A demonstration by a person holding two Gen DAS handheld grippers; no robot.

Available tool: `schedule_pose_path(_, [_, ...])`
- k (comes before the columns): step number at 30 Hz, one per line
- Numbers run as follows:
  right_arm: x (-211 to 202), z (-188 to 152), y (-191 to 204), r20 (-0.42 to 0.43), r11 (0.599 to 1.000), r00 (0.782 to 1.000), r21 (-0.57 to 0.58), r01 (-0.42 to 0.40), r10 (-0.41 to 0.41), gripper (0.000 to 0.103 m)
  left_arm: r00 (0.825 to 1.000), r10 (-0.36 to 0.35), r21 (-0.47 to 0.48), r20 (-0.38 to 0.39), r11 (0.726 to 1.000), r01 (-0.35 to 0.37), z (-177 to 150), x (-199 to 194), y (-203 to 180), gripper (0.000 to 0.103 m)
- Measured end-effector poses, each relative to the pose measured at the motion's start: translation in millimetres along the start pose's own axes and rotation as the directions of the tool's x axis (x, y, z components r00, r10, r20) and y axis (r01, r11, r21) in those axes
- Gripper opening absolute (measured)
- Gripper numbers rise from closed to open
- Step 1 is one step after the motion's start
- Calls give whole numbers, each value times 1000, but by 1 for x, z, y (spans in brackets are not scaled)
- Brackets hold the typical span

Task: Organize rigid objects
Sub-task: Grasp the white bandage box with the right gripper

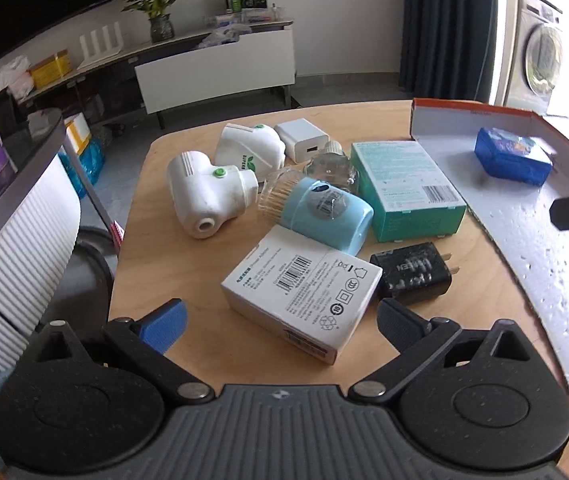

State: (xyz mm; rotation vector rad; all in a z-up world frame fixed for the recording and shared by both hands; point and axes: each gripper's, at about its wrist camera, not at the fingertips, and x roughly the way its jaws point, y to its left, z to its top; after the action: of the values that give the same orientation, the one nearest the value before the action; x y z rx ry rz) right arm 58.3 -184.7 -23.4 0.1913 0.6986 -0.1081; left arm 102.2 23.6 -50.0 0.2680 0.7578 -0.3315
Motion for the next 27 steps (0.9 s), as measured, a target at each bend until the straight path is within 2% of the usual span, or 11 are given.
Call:
schedule_pose_path(2, [0,0,-1,2,1000,1000,3,3,-3,79,1000,-8,24,-4,1000,8,1,8,1,103])
schedule_pose_path(7, [3,1,-3,-5,1000,1000,14,2,-2,78,997,-78,66,0,995,78,1,25,1,103])
schedule_pose_path(13, [9,2,0,-18,1000,1000,10,0,0,79,990,-132,16,45,991,132,2,30,2,98])
schedule_pose_path(22, [21,7,17,-45,1000,999,-1,-23,23,79,992,-102,-27,77,994,104,1,13,2,97])
schedule_pose_path(27, [34,19,28,-40,999,998,10,-42,43,79,994,-53,-104,99,993,63,0,-4,10,97])
